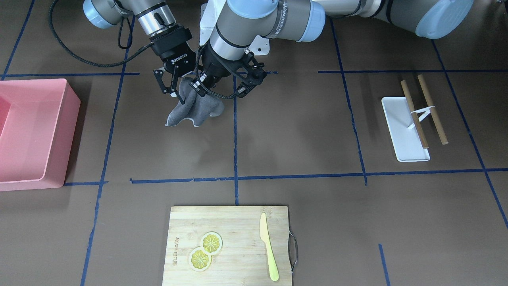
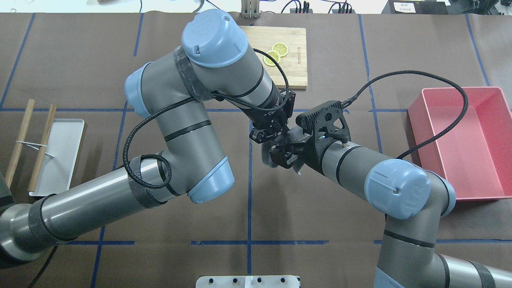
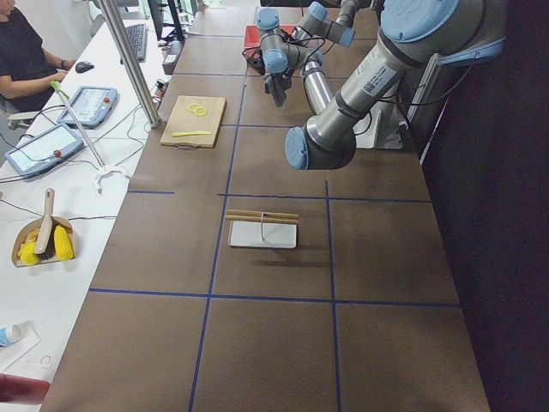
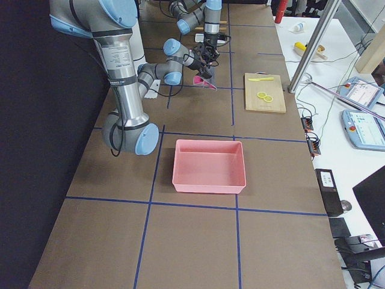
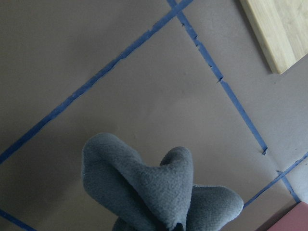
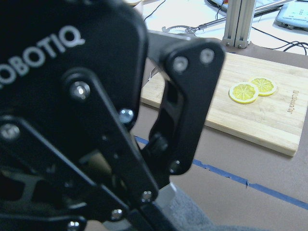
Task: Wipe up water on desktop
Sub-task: 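Grasp the grey cloth with the right gripper beside the left gripper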
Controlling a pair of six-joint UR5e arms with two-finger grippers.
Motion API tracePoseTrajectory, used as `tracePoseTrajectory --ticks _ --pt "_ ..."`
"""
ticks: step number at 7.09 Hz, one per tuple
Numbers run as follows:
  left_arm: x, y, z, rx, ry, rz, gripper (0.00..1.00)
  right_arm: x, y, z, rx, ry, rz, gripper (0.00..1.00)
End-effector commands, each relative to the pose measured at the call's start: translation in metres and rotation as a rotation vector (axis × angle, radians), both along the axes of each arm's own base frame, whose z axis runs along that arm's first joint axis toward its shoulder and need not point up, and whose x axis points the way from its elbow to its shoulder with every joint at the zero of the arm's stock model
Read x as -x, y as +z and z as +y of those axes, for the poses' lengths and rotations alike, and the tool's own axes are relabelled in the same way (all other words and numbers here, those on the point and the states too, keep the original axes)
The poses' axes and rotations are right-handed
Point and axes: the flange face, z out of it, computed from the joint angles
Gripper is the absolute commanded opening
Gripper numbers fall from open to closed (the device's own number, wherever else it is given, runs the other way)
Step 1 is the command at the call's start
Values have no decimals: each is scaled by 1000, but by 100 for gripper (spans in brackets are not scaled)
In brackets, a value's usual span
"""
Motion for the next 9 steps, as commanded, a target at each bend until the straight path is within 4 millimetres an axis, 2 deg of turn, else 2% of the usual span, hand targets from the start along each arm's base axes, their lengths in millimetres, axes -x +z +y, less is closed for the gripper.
tracePoseTrajectory --ticks 1,2,3,4,5,6,7,8,9 --pt "1 0 3 7 11 6 0 4 1 6 -6 6 5 74" --pt "2 -1 4 6 11 8 0 3 3 5 -7 9 9 52" --pt "2 -1 4 5 11 9 0 1 3 5 -6 12 8 37" --pt "2 -1 4 4 11 10 1 2 4 6 -11 28 12 28" --pt "2 -1 4 3 11 11 6 3 5 8 -13 34 16 18" --pt "2 -3 4 -1 12 15 18 5 5 11 -17 41 17 9" --pt "6 -4 4 -14 12 22 53 8 5 14 -24 55 22 6" --pt "9 -5 1 -20 7 24 72 8 5 16 -26 61 23 5" --pt "22 -9 -8 -26 -14 33 73 8 5 16 -26 61 23 5"
